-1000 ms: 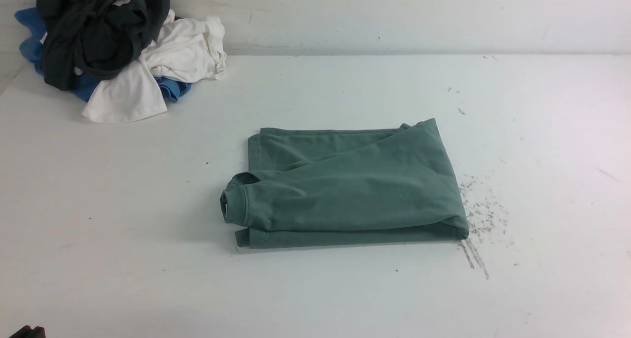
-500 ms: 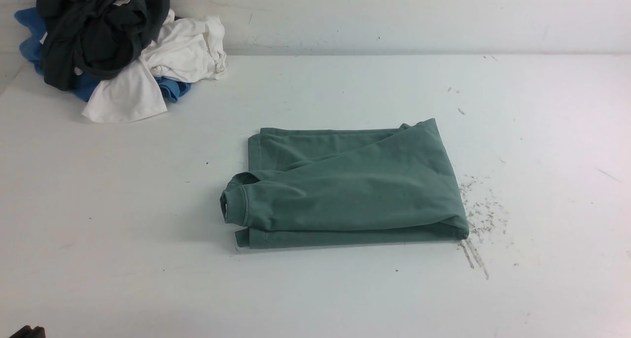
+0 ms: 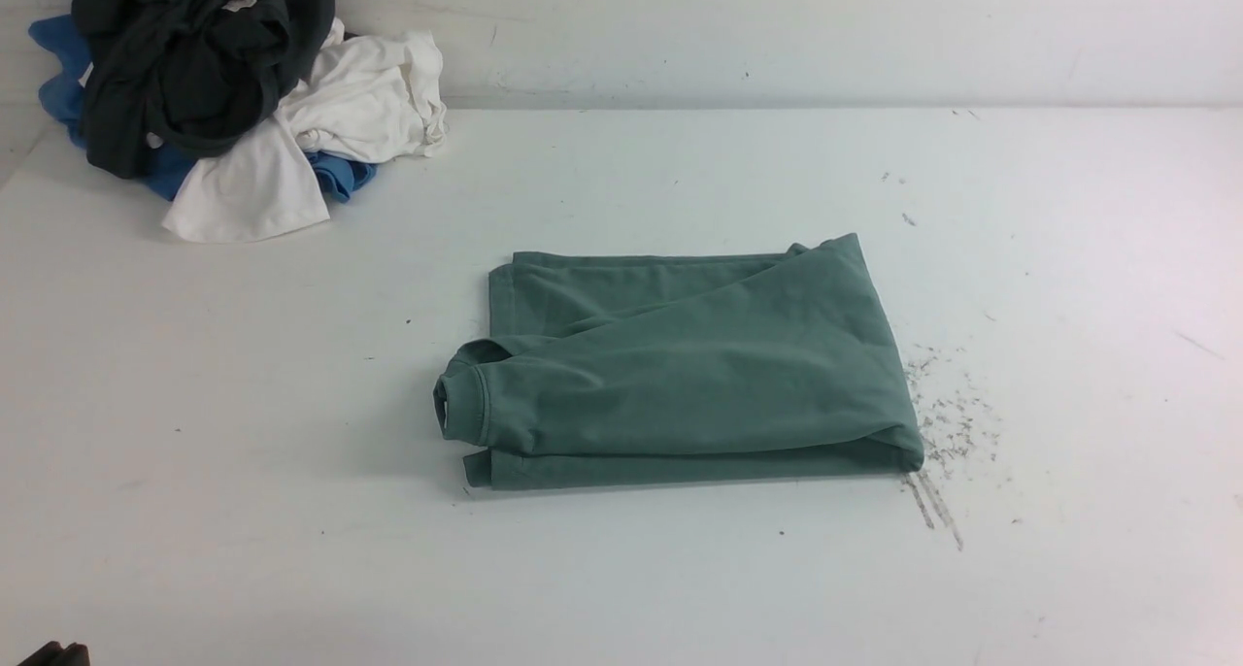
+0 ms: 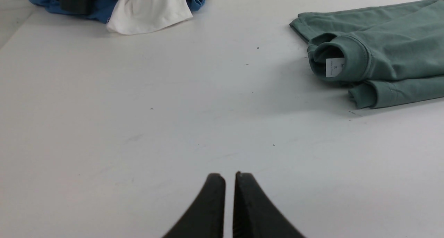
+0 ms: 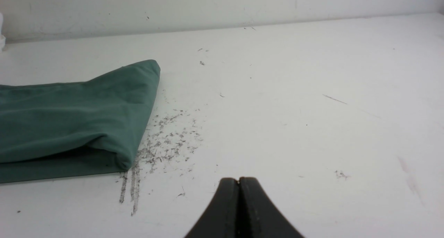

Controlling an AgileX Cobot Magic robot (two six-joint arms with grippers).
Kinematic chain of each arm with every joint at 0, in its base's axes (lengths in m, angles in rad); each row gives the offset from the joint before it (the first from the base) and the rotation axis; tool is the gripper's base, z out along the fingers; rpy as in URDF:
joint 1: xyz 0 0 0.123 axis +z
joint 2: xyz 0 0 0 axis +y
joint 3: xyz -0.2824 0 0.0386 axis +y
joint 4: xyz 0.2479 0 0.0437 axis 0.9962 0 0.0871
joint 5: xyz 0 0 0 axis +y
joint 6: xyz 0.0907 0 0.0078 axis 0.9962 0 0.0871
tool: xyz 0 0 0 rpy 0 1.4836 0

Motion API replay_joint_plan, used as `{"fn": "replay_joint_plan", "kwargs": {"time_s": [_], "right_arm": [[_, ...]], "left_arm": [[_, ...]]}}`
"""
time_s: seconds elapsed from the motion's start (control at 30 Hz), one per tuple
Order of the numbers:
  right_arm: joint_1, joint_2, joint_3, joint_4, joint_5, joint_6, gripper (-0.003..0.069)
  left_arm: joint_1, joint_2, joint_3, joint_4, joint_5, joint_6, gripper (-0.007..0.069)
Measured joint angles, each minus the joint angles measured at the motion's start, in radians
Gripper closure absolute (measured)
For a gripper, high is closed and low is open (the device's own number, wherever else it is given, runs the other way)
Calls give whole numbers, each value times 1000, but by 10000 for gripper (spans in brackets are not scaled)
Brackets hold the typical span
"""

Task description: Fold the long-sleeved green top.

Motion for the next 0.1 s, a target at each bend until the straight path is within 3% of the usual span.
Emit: {"fn": "replay_joint_plan", "kwargs": {"time_s": [0.1], "right_arm": [[0,0,0,0,0,0,673]], "left_arm": [[0,0,0,0,0,0,599]]}}
